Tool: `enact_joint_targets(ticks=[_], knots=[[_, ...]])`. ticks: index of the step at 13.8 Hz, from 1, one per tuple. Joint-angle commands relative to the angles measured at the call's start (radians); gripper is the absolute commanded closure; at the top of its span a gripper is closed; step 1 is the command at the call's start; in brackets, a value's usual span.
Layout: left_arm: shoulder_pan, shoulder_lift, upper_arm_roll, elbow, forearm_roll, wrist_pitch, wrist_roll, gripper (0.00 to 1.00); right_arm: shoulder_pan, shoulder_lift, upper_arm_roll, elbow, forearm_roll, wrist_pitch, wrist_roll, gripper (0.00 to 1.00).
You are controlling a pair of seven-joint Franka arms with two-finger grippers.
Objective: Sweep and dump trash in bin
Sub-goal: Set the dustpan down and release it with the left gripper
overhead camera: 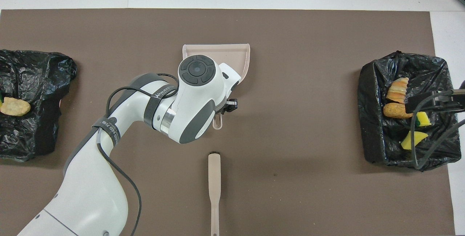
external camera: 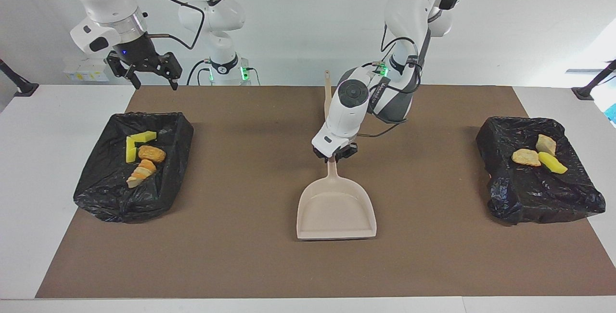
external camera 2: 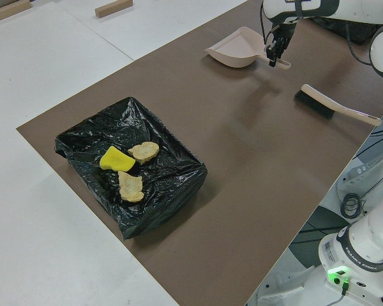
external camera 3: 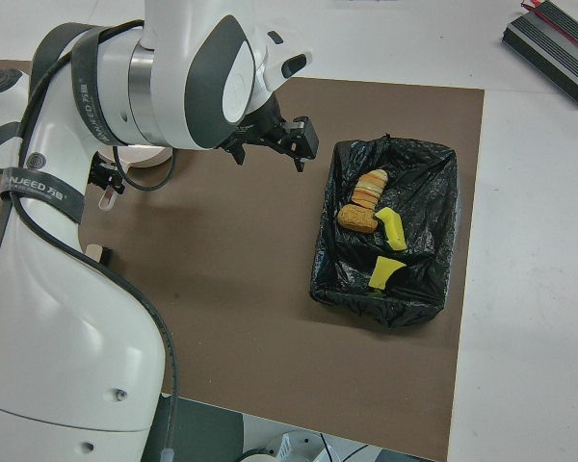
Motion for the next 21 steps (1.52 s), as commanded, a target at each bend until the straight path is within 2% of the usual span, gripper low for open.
enact_joint_targets(ticks=[1, 5, 9, 10, 12, 13, 14, 17, 21], knots=[[-0.011, 0.008, 0.012, 0.016, -0.003, 0.015, 0.004, 0.75, -0.005, -0.014, 0.005, -0.010, 0.006, -0.003, 0.012, 0.00], [-0.008, 0.007, 0.014, 0.017, 0.006, 0.025, 0.004, 0.58, -0.005, -0.014, 0.005, -0.010, 0.006, -0.003, 0.012, 0.00], [-0.001, -0.004, 0.014, 0.017, 0.006, 0.039, 0.005, 0.50, -0.005, -0.014, 0.005, -0.010, 0.006, -0.003, 0.012, 0.00], [0.003, -0.010, 0.018, 0.019, 0.006, 0.039, 0.007, 0.45, -0.005, -0.014, 0.005, -0.010, 0.006, -0.003, 0.012, 0.00], [0.015, -0.025, 0.026, 0.020, 0.008, 0.030, 0.009, 0.27, -0.005, -0.014, 0.005, -0.010, 0.006, -0.003, 0.012, 0.00], [0.028, -0.036, 0.027, 0.022, 0.008, 0.022, 0.009, 0.11, -0.005, -0.014, 0.004, -0.010, 0.006, -0.003, 0.012, 0.00], [0.047, -0.052, 0.027, 0.019, 0.008, 0.019, 0.009, 0.00, -0.005, -0.014, 0.005, -0.010, 0.006, -0.003, 0.012, 0.00], [0.100, -0.110, 0.026, 0.020, 0.008, -0.034, 0.037, 0.00, -0.005, -0.014, 0.005, -0.010, 0.006, -0.003, 0.010, 0.00], [0.193, -0.226, 0.027, 0.017, 0.006, -0.154, 0.234, 0.00, -0.005, -0.014, 0.005, -0.010, 0.006, -0.003, 0.012, 0.00]])
